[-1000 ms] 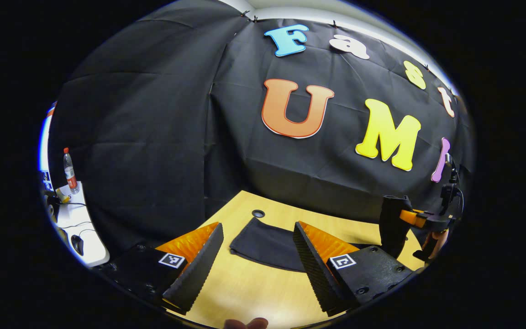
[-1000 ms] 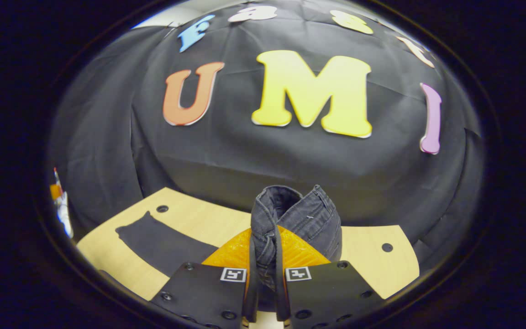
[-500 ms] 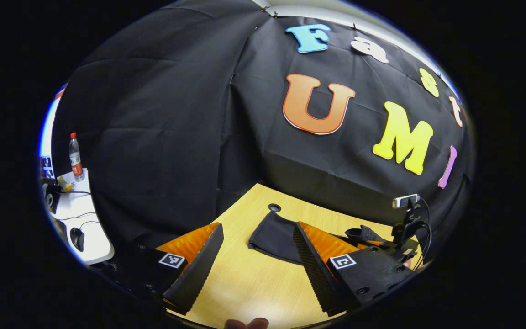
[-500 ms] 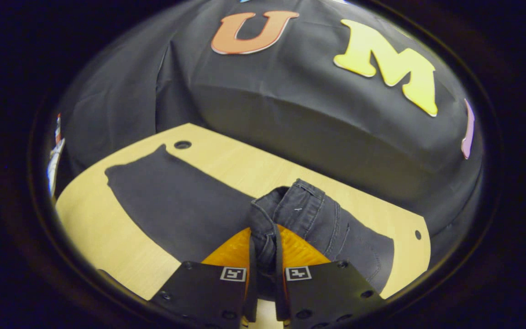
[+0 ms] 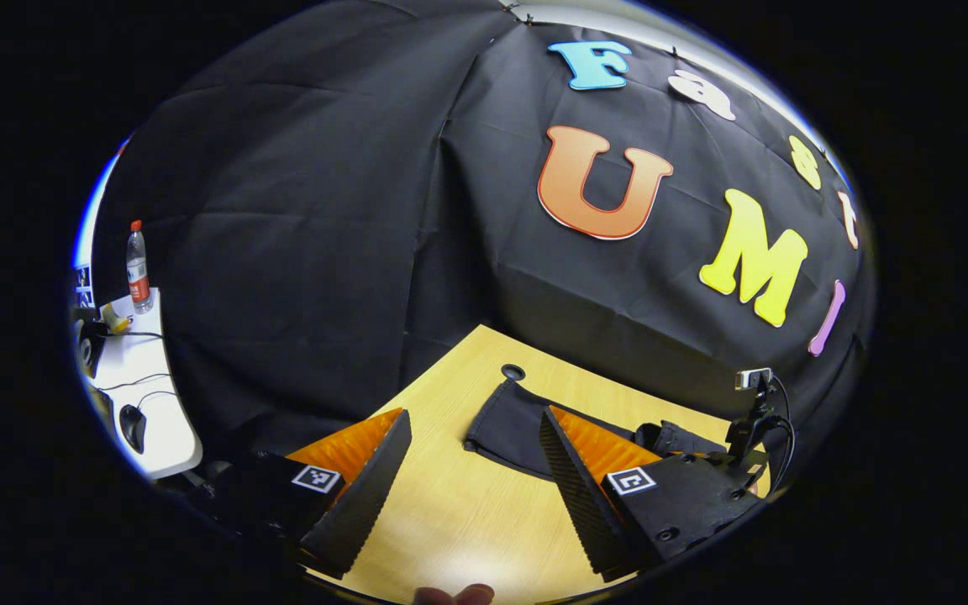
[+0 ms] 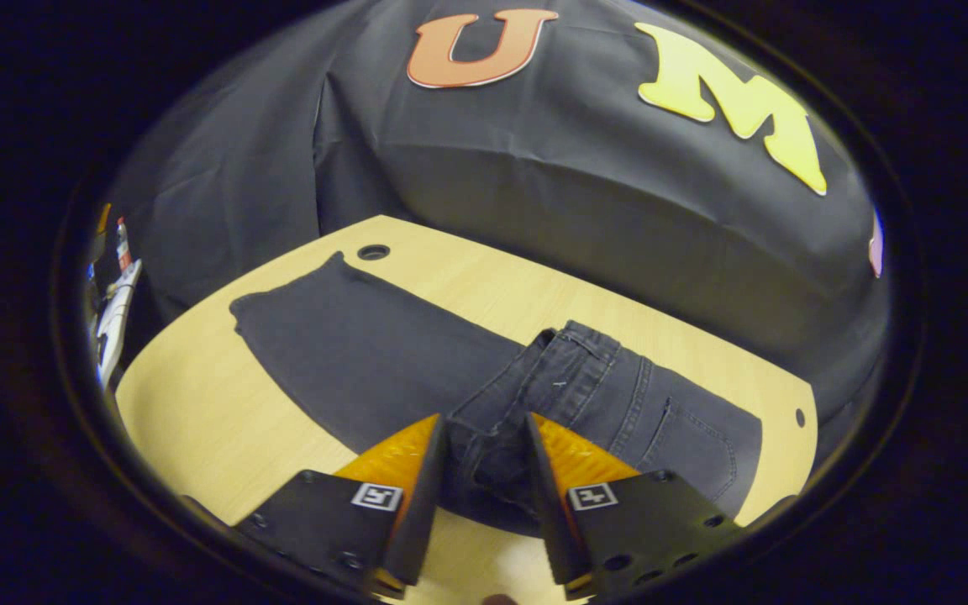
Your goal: Grasp the waist and the cuffs of the jeans and fold them to make the two legs overlap; first hold the waist and fold one-third of the jeans toward the cuffs, then hold the cuffs and fold the remaining one-third in the same direction to finish folding.
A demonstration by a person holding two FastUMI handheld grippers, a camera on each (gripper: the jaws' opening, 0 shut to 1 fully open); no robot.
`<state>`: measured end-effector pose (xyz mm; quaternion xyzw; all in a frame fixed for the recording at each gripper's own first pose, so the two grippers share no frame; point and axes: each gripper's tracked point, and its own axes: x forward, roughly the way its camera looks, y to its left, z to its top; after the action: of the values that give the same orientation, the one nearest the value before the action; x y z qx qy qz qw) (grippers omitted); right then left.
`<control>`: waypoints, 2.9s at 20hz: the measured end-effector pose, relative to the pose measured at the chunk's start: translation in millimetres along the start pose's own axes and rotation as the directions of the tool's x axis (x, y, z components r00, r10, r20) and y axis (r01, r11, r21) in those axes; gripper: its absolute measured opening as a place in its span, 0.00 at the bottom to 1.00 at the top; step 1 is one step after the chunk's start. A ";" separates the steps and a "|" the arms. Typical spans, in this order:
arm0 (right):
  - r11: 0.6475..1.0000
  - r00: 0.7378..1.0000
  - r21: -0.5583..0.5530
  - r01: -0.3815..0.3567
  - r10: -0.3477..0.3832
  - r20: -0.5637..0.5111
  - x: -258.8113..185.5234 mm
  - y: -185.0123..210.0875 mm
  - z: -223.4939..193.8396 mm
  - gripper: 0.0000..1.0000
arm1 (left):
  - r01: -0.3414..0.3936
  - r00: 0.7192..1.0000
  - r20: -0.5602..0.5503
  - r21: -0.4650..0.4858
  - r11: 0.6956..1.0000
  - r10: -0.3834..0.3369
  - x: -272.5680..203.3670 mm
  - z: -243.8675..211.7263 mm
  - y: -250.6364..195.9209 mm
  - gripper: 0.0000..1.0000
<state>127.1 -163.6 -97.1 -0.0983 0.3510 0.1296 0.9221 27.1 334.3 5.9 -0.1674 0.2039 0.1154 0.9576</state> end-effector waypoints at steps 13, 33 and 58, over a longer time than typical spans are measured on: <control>0.994 0.994 0.113 -0.006 -0.006 0.107 -161.4 -65.0 42.6 0.92 | 0.081 0.987 -0.122 -0.196 0.977 -0.106 38.6 -53.2 -21.3 0.99; 0.934 0.987 0.323 0.152 -0.163 0.007 -255.0 -169.9 -13.7 0.95 | -0.059 0.948 -0.216 -0.839 0.541 -0.232 198.2 -119.6 -24.7 0.98; 0.870 0.961 0.420 0.258 -0.275 -0.021 -313.2 -218.6 -65.2 0.97 | 0.164 0.958 -0.072 -0.654 0.738 -0.277 199.5 -50.1 -98.0 0.07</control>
<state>-71.7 -441.6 85.5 0.0571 0.3354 -0.0749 0.9374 215.4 256.5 -96.0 -0.5166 0.2091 0.0494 0.8288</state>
